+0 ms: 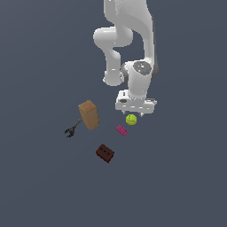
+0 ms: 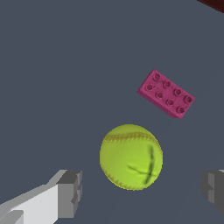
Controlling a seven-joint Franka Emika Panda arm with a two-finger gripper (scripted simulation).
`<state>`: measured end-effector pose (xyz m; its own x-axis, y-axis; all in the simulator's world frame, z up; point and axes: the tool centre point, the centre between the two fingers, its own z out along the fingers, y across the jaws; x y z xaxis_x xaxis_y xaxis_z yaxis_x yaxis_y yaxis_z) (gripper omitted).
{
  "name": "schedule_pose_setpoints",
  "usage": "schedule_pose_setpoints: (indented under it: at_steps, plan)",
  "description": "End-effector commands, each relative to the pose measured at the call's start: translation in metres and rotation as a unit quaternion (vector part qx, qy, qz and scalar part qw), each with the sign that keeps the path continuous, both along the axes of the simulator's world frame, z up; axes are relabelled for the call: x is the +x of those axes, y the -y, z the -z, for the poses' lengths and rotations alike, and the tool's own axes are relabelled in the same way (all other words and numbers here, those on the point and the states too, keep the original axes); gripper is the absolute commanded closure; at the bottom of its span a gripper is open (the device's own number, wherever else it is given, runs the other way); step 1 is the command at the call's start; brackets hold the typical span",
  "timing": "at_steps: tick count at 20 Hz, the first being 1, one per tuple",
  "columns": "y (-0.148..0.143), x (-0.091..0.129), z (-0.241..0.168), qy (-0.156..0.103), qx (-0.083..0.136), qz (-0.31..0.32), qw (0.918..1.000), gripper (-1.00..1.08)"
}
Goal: Pick up a designated object from a clutter of objects.
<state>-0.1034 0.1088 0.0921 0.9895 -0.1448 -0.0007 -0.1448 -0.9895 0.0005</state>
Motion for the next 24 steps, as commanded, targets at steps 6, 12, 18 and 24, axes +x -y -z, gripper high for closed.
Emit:
schedule_pose_setpoints:
  at_steps: [6, 12, 18, 24]
  plan:
    - [0.000, -0.001, 0.016, 0.000, 0.000, 0.000, 1.0000, -0.92]
    - [0.000, -0.002, 0.041, 0.000, 0.000, 0.000, 1.0000, -0.92]
    - [0.000, -0.002, 0.049, 0.000, 0.000, 0.001, 1.0000, -0.92]
    - [0.000, -0.002, 0.049, 0.000, 0.000, 0.001, 1.0000, 1.08]
